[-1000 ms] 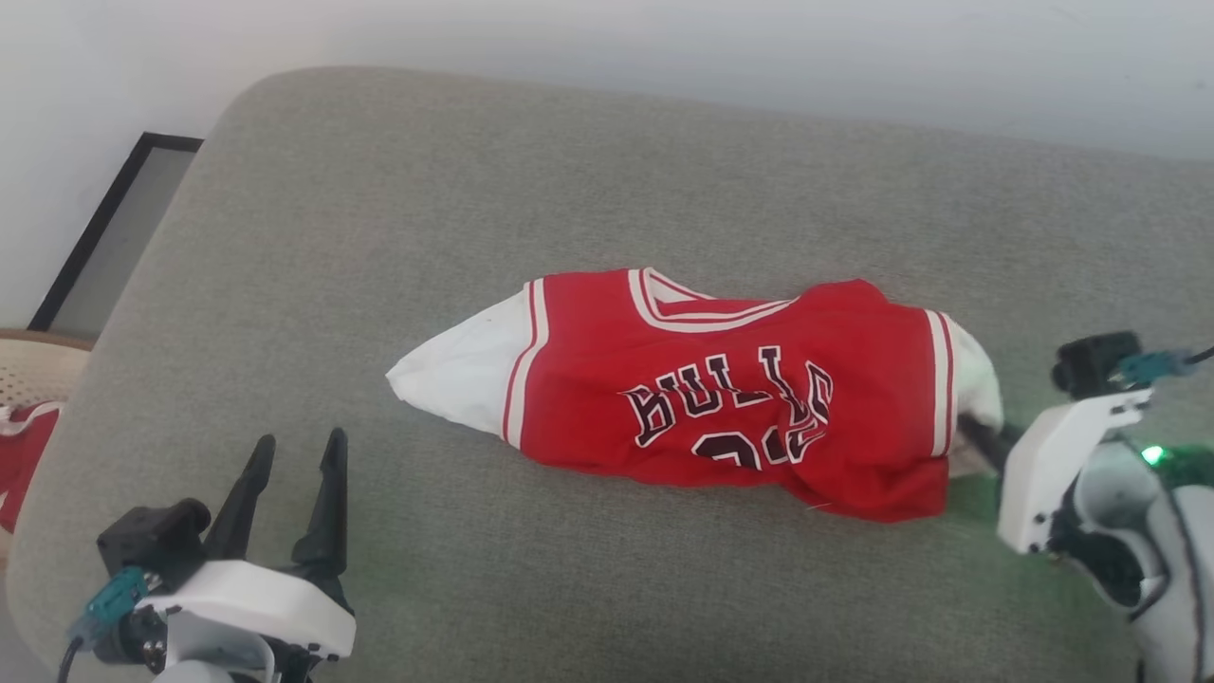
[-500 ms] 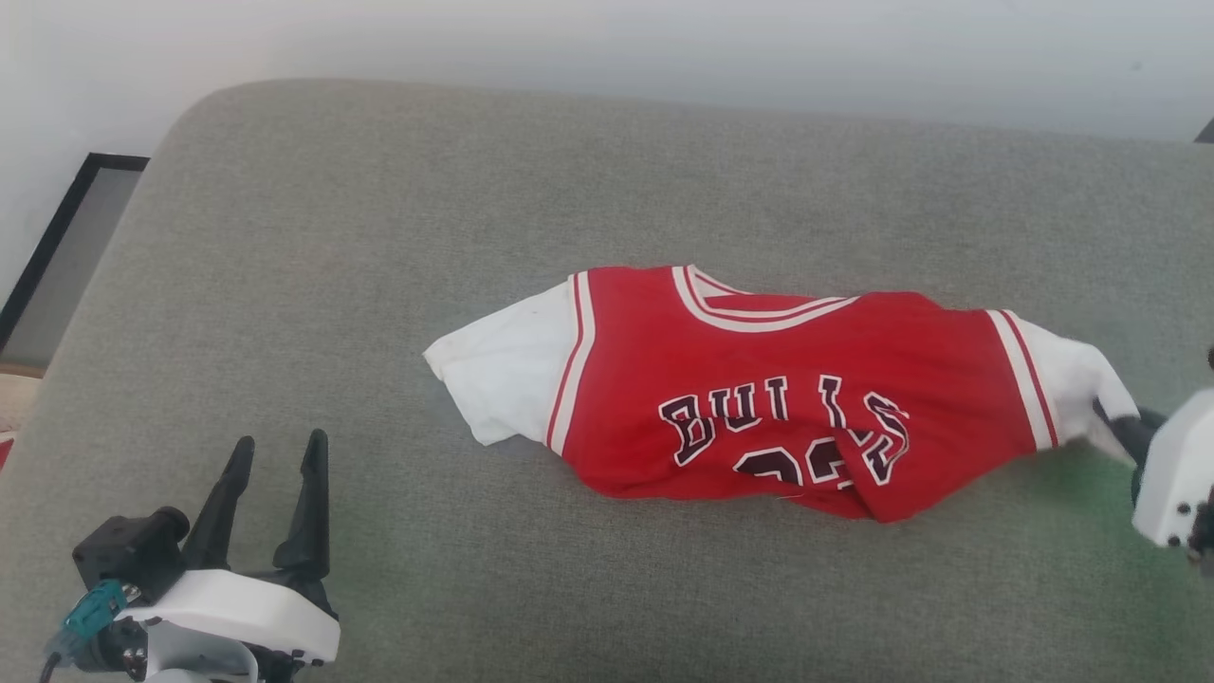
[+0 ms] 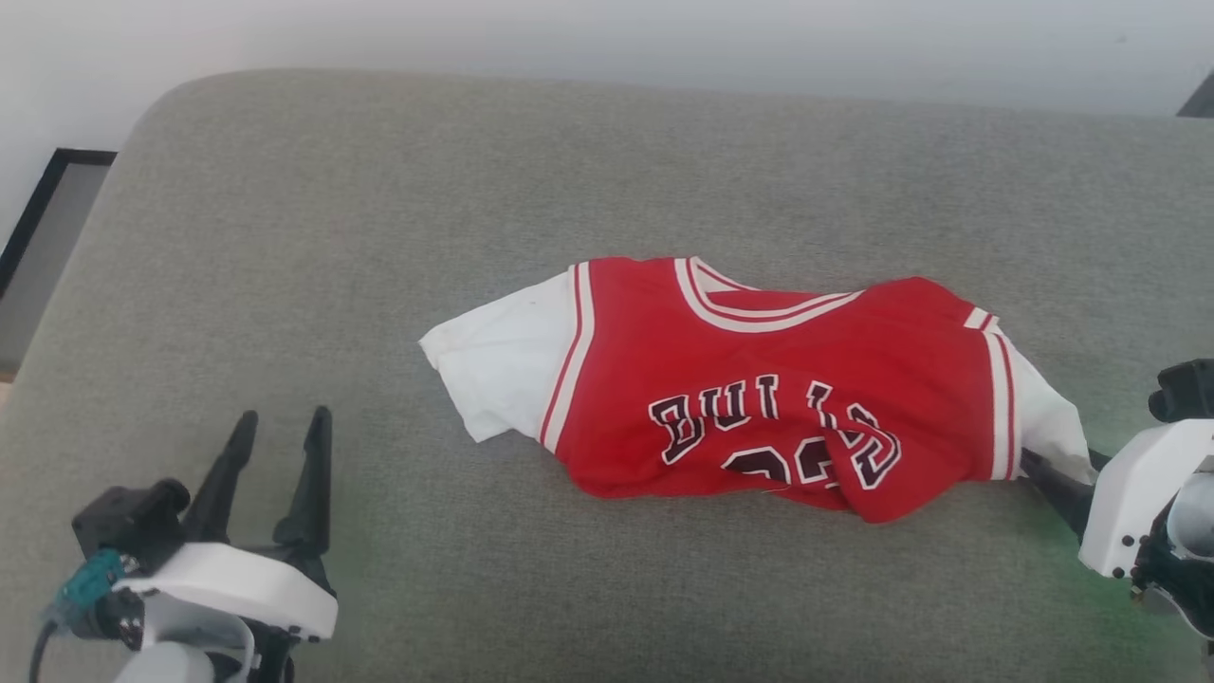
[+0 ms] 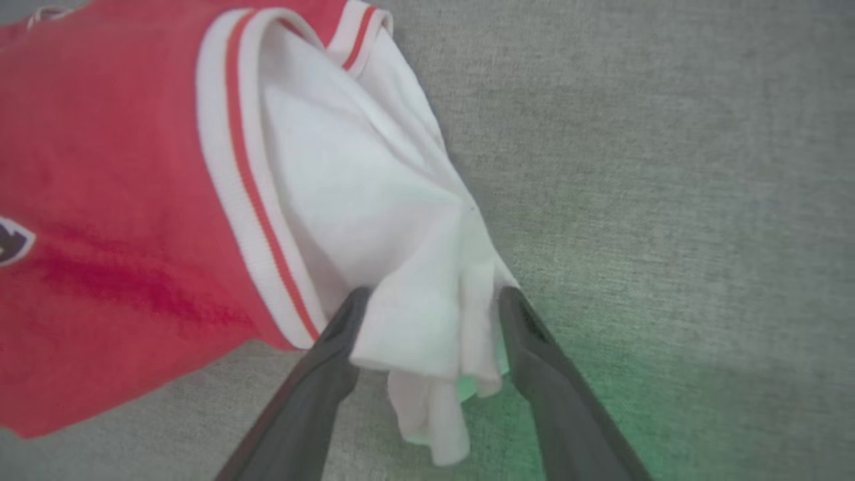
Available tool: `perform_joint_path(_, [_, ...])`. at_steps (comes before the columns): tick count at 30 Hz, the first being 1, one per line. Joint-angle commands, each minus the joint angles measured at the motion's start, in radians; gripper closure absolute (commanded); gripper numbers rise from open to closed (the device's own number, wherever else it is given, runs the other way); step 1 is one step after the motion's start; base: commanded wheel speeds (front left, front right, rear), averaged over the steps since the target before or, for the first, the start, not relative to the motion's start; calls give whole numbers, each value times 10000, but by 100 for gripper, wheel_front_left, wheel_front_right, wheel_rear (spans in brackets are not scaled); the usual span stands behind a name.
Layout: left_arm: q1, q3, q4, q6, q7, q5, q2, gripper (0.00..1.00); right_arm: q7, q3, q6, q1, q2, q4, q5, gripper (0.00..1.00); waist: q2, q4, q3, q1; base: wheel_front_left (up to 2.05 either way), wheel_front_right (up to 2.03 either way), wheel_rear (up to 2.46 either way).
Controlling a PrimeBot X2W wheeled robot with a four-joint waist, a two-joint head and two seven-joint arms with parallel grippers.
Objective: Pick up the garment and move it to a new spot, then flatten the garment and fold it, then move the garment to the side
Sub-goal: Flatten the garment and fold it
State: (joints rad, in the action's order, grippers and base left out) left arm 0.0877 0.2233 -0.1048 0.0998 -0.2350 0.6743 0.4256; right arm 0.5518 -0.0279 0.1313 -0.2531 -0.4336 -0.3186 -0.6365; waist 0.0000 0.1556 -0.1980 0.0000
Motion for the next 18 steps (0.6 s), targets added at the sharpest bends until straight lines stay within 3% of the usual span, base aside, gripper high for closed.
perform_joint_path(1, [136, 3, 31, -67, 78, -18, 43, 0, 46, -24, -10, -23, -9, 11, -57, 0, 0, -67, 32, 0, 0, 0, 0])
perform_joint_path(11, [718, 22, 587, -361, 1498, 331, 928, 0, -448, 162, -8, 466, 203, 1320, -321, 0, 0, -870, 279, 0, 0, 0, 0])
perform_joint_path(18, [1427, 38, 616, -569, 3071, 762, 1617, 0, -1641, 459, -7, 690, 685, 2297, -99, 0, 0, -1690, 261, 0, 0, 0, 0])
